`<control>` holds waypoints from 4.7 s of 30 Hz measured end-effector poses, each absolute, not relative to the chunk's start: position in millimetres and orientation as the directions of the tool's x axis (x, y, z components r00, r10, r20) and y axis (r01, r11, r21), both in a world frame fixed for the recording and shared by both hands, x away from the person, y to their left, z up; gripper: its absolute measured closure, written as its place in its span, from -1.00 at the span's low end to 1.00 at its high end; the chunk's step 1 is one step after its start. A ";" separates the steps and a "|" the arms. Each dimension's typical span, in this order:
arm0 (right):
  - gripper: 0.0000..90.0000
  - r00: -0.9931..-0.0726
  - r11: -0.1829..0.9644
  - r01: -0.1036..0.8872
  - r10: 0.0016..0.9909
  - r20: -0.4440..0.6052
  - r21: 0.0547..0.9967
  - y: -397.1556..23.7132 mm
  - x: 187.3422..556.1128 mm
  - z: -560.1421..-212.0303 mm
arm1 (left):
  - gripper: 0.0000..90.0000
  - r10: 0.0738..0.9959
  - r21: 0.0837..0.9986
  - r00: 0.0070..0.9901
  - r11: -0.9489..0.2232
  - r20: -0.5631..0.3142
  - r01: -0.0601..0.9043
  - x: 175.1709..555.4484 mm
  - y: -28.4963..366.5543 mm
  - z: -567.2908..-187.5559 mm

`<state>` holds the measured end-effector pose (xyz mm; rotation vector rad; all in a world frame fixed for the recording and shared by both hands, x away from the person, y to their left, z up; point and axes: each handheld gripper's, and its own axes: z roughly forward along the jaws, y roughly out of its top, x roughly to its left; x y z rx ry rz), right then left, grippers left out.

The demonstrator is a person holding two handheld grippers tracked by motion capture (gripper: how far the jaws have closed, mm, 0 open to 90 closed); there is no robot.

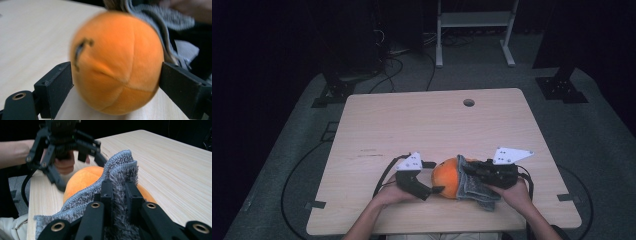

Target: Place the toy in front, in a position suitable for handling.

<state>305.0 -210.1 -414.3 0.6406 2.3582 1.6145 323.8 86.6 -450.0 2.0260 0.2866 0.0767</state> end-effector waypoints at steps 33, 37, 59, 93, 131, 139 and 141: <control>0.74 -0.903 0.232 0.191 0.423 0.078 0.954 -197.2 300.4 -396.6 | -0.13 0.344 0.921 0.937 -0.340 -0.067 0.191 320.5 99.9 -415.5; 0.74 -0.906 0.276 0.175 0.421 0.045 0.945 -188.9 300.0 -398.1 | -0.40 0.364 0.925 0.930 -0.334 -0.053 0.183 318.7 92.2 -416.1; 0.74 -0.901 0.211 0.200 0.423 0.095 0.957 -194.1 300.8 -398.0 | -0.17 0.409 0.915 0.910 -0.337 -0.070 0.222 322.6 97.3 -418.7; 0.75 -0.872 0.297 0.160 0.490 -0.006 0.941 -198.6 305.1 -396.0 | -0.17 0.360 0.915 0.933 -0.371 -0.016 0.159 310.4 83.8 -428.2; 0.76 -0.859 0.286 0.286 0.499 0.113 0.915 -220.6 328.3 -416.1 | -0.16 0.270 0.893 0.957 -0.449 0.110 0.024 299.1 68.2 -435.1; 0.76 -0.913 0.291 0.182 0.404 0.052 0.939 -200.4 311.6 -393.1 | -0.17 0.258 0.883 0.956 -0.470 0.143 -0.005 295.6 65.5 -434.5; 0.76 -0.910 0.301 0.185 0.411 0.047 0.936 -199.4 314.2 -395.1 | -0.17 0.267 0.886 0.955 -0.464 0.131 0.008 296.2 68.2 -434.7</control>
